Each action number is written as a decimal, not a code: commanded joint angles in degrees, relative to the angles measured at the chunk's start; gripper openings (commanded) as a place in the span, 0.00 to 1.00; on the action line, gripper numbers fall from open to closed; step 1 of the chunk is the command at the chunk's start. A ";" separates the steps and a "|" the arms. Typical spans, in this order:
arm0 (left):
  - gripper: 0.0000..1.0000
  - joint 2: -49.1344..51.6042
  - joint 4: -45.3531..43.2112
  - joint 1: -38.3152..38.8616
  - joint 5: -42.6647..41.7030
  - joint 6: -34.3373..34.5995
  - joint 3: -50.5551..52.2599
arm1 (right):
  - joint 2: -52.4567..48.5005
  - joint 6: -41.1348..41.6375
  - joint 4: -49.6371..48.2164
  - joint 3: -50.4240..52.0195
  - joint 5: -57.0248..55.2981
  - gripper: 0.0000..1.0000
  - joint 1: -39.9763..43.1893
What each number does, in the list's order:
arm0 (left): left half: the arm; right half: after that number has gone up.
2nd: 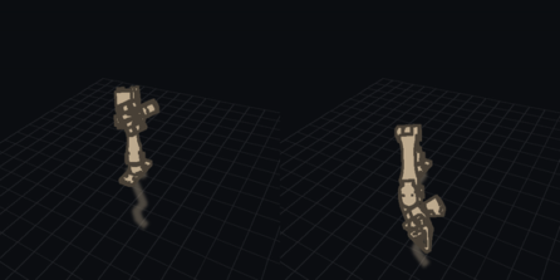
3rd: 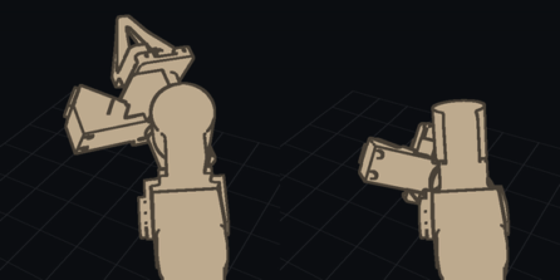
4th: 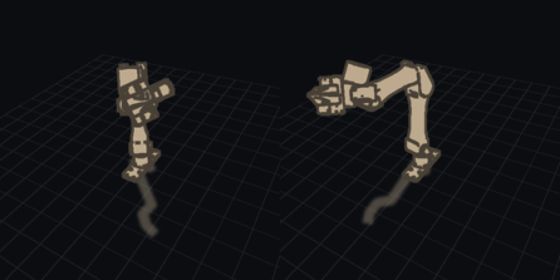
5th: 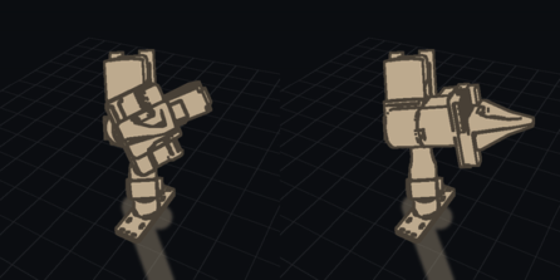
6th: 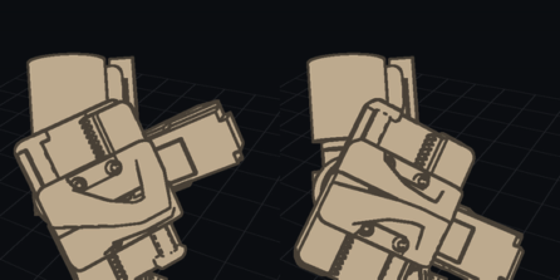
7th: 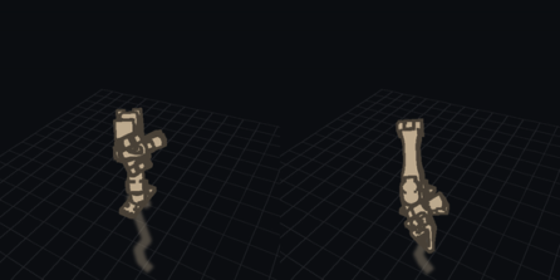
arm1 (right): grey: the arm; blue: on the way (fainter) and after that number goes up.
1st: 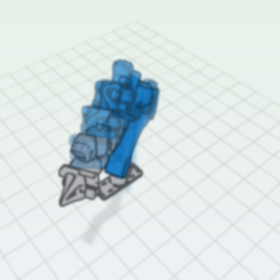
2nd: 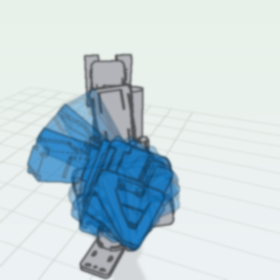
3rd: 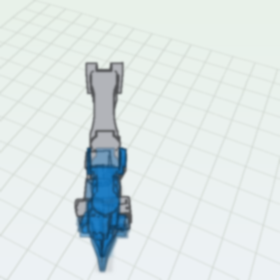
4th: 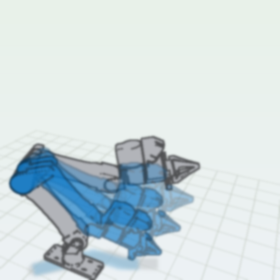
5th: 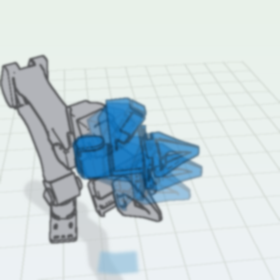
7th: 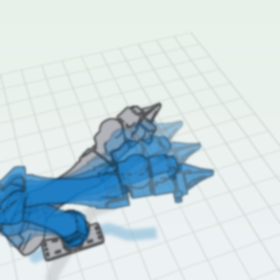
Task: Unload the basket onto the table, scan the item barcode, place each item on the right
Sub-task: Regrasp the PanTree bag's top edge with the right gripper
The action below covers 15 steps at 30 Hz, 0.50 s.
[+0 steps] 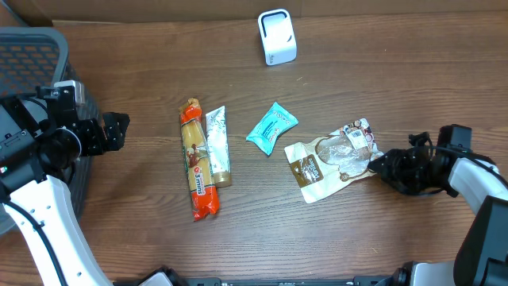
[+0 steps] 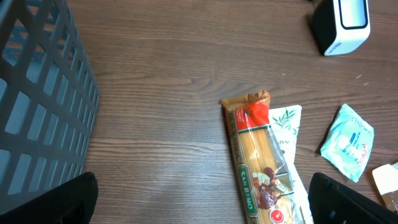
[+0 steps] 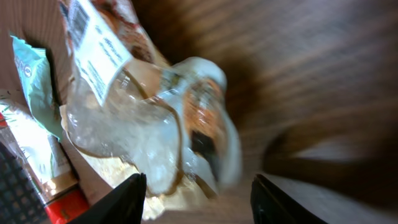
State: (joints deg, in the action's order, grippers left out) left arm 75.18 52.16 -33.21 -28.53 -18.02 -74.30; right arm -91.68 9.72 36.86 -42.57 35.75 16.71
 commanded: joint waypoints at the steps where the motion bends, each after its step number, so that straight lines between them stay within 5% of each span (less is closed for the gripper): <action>1: 1.00 0.15 -0.09 -0.15 -0.90 -0.85 0.04 | 0.04 1.20 -3.56 0.31 0.76 0.51 -3.50; 7: 1.00 0.15 -0.09 -0.15 -0.90 -0.85 0.04 | 0.04 3.39 -10.60 0.31 -1.55 0.29 -9.79; 10: 1.00 0.15 -0.09 -0.15 -0.90 -0.85 0.04 | 0.04 3.82 -12.74 0.13 -0.90 0.04 -11.08; 15: 0.99 0.15 -0.09 -0.15 -0.90 -0.85 0.04 | 0.04 1.16 -13.03 -2.80 -0.22 0.04 -10.95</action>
State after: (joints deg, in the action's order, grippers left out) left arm 75.18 52.16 -33.21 -28.56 -18.02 -74.30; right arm -91.68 12.84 24.47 -42.72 35.09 5.63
